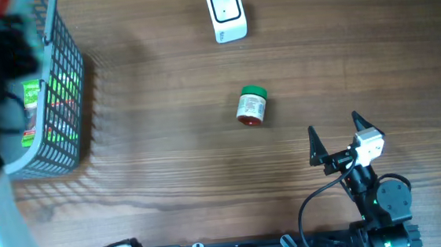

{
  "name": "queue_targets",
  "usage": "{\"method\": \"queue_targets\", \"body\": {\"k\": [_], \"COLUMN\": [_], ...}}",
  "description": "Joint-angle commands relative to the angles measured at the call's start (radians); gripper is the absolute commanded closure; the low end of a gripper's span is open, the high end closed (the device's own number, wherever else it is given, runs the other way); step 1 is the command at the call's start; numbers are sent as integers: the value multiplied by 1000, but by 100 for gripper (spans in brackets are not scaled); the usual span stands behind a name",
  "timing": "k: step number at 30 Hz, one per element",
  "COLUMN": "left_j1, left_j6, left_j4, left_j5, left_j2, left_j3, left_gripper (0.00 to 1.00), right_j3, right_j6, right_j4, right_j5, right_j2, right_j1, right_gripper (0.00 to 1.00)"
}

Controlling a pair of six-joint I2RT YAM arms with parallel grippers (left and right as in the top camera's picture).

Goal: Scan the item barcode

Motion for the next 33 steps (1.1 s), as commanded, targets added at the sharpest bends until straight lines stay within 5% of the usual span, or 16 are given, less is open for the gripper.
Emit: {"method": "queue_targets", "body": {"k": [1, 5, 11, 12, 13, 15, 20, 24, 28, 33], "left_j1": [-274, -521, -620, -620, -620, -620, -620, -573, -360, 65], "left_j6": [-124, -293, -488, -489, -489, -489, -480, -327, -217, -218], "left_j4": [-139, -127, 341, 378, 391, 397, 348, 232, 144, 205], "left_j5": [-9, -95, -66, -38, -30, -30, -31, -118, -383, -404], "left_j2": [49, 147, 287, 299, 299, 288, 241, 175, 171, 201], "left_j3": [-46, -348, -896, -927, -939, -933, -866, -616, -232, -159], "left_gripper": [96, 96, 96, 86, 52, 0, 0, 0, 0, 0], "right_j3": [-1, -1, -1, -1, -1, -1, -1, -1, -1, -1], "right_j6": [5, 5, 5, 5, 5, 5, 5, 5, 5, 5], "right_j4": [6, 6, 6, 6, 6, 6, 6, 6, 6, 6], "right_j5": [-13, -13, -13, -13, -13, -13, -13, -13, -13, -13], "right_j2": [-6, -6, -6, -6, -6, -6, -6, -6, -6, -6], "right_j1": [-4, -4, -4, -4, -4, -4, -4, -4, -4, -4], "right_gripper": [0, 0, 0, 0, 0, 0, 0, 0, 0, 1]}}
